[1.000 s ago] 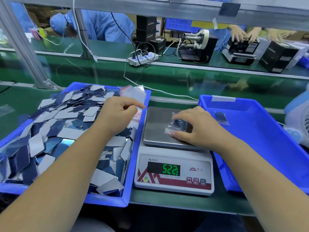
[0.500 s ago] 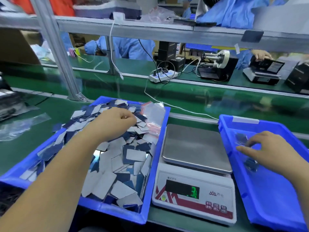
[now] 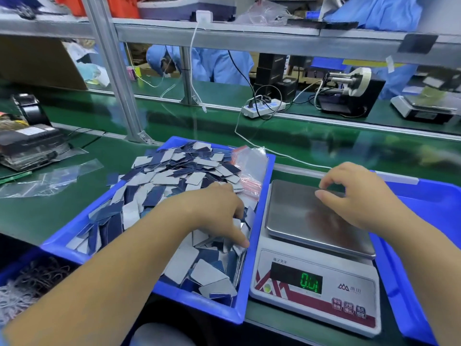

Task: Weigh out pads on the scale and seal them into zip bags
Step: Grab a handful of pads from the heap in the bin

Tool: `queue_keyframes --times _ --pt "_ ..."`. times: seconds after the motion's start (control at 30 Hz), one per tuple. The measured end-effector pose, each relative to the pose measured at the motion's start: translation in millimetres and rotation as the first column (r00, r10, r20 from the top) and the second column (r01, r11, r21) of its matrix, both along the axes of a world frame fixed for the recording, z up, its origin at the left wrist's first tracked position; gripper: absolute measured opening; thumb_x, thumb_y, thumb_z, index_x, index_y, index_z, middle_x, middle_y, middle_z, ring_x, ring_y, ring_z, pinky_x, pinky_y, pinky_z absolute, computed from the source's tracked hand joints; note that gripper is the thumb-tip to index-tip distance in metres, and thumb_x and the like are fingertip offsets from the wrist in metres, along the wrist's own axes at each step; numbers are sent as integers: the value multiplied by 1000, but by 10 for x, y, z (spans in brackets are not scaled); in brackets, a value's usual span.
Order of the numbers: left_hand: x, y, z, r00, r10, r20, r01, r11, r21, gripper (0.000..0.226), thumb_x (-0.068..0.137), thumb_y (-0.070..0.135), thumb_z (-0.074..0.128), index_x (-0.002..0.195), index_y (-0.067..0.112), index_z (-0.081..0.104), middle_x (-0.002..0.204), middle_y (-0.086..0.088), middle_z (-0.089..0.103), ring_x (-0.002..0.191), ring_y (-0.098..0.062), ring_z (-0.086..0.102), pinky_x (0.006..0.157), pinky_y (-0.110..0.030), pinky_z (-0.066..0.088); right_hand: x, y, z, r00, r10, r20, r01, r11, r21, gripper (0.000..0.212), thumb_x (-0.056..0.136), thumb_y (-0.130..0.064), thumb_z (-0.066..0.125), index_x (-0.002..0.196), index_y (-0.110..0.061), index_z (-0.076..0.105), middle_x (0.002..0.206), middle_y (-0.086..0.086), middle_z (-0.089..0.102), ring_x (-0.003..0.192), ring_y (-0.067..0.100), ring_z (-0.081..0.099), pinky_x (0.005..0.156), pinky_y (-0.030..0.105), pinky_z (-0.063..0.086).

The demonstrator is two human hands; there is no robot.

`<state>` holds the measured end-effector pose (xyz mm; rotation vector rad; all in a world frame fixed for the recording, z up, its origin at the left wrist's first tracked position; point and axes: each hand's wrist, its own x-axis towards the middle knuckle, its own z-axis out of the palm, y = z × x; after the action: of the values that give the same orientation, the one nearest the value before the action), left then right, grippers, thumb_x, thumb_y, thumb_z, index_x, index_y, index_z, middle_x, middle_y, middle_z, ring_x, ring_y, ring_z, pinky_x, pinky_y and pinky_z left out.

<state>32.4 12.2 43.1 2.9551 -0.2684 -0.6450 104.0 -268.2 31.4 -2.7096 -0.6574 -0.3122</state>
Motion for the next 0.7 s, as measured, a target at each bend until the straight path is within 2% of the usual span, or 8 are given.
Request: queue_keyframes --times 0.13,0.27,0.4,0.43,0.5,0.6,0.67,0.7 --pt "-33 -27 -25 999 -10 47 10 1000 3 62 76 60 75 129 32 58 114 8 41 121 -17 39 92 -39 47 45 75 -16 996 70 47 -73 996 52 5 87 -24 68 83 -25 67 92 -6 62 92 18 52 79 30 39" --pt "-71 -34 -51 993 -59 99 55 998 44 60 78 57 75 128 29 56 121 7 50 120 -18 39 96 -41 47 41 -21 -153 995 26 95 -42 983 177 17 85 -7 71 76 -21 67 80 -4 64 77 18 54 71 32 40" --pt "-41 -24 2 997 -22 72 22 1000 0 49 77 50 79 116 32 57 112 8 56 100 -13 50 85 -36 50 49 -129 -208 997 -80 14 66 902 426 19 87 -12 68 76 -27 66 79 -12 66 74 0 57 64 8 40" --pt "-24 -23 16 998 -14 66 15 1000 -14 47 76 47 80 113 31 57 108 9 57 94 -13 52 81 -34 51 56 -140 -218 995 -102 -16 98 883 458 20 88 -13 68 75 -29 66 79 -14 66 73 -2 57 62 7 40" --pt "4 -20 35 999 -4 53 6 1000 -29 47 76 43 82 113 31 57 105 9 57 89 -12 55 73 -31 49 77 -153 -236 990 -126 -66 143 868 475 23 89 -16 68 73 -32 65 78 -14 67 72 -1 57 60 12 40" --pt "37 23 69 999 27 -26 -29 998 -54 48 76 40 83 116 30 59 107 9 61 91 -15 62 74 -33 55 96 -170 -246 982 -155 -111 190 845 499 22 90 -19 67 71 -32 66 74 -14 66 65 1 56 58 20 39" --pt "77 74 109 995 22 -94 -29 997 -75 41 76 42 83 109 25 65 100 5 69 84 -16 67 73 -34 57 99 -170 -238 981 -155 -116 193 834 517 22 90 -19 67 71 -31 66 71 -18 65 62 -1 55 56 19 39" --pt "105 100 130 994 -3 -108 -5 997 -72 37 76 43 83 103 23 67 93 5 70 77 -14 64 68 -31 53 97 -167 -234 982 -151 -112 188 834 519 22 90 -19 66 71 -30 66 70 -21 65 62 -2 55 54 15 39"
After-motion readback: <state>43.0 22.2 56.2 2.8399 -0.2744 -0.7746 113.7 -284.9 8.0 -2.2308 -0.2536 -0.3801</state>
